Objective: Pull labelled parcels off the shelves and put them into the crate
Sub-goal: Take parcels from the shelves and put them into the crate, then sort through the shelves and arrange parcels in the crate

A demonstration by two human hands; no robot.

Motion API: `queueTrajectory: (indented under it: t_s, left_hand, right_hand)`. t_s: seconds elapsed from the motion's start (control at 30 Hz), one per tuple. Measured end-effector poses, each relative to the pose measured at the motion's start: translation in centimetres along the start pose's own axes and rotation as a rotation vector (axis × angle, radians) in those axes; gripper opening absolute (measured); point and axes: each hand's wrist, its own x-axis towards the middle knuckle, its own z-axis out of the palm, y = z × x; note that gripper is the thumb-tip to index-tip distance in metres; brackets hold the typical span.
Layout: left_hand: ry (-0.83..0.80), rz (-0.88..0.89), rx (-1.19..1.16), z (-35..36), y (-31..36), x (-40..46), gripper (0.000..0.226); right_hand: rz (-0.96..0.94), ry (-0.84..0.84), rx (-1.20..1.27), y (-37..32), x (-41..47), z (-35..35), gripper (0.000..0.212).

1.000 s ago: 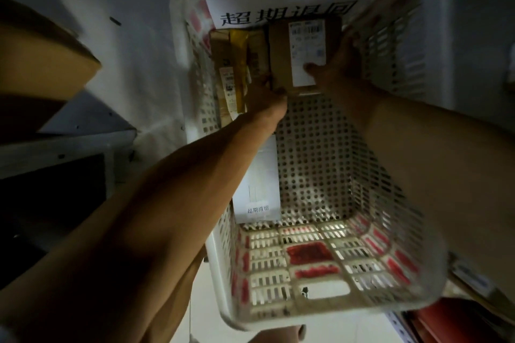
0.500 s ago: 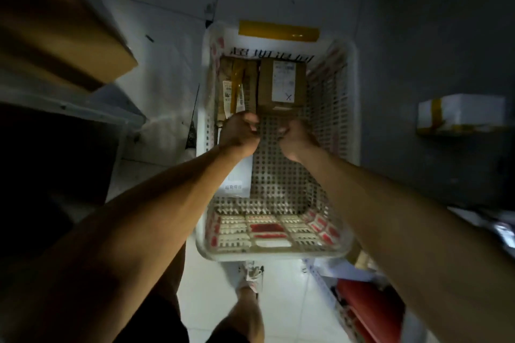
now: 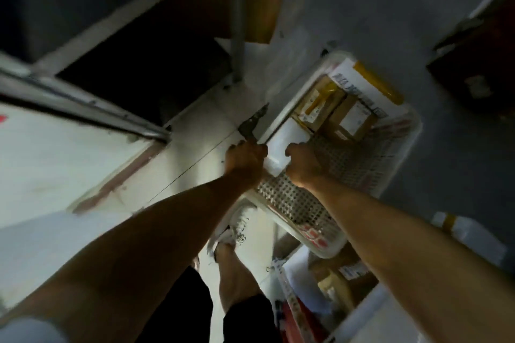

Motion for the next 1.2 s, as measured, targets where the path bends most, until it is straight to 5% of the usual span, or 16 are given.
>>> queueTrajectory:
  t_s: [0.47, 0.77, 1.2]
  left_hand:
    - [0.232, -0.606, -0.343, 4.9, -18.5, -25.1, 0.035]
    - [0.317, -1.049, -0.587, 11.8, -27.6, -44.5, 0.054]
    - [0.486, -1.721, -0.884, 27.4, -27.3, -67.6, 0.043]
  right_hand:
    - [-0.451, -0.088, -0.536, -27.3, -10.3, 11.4, 0.037]
    - [-0.935, -0.076, -0.979, -44.5, -21.1, 23.8, 0.035]
    - [-1.511, -0.101, -1.409, -55.9, -40.3, 46.1, 0.038]
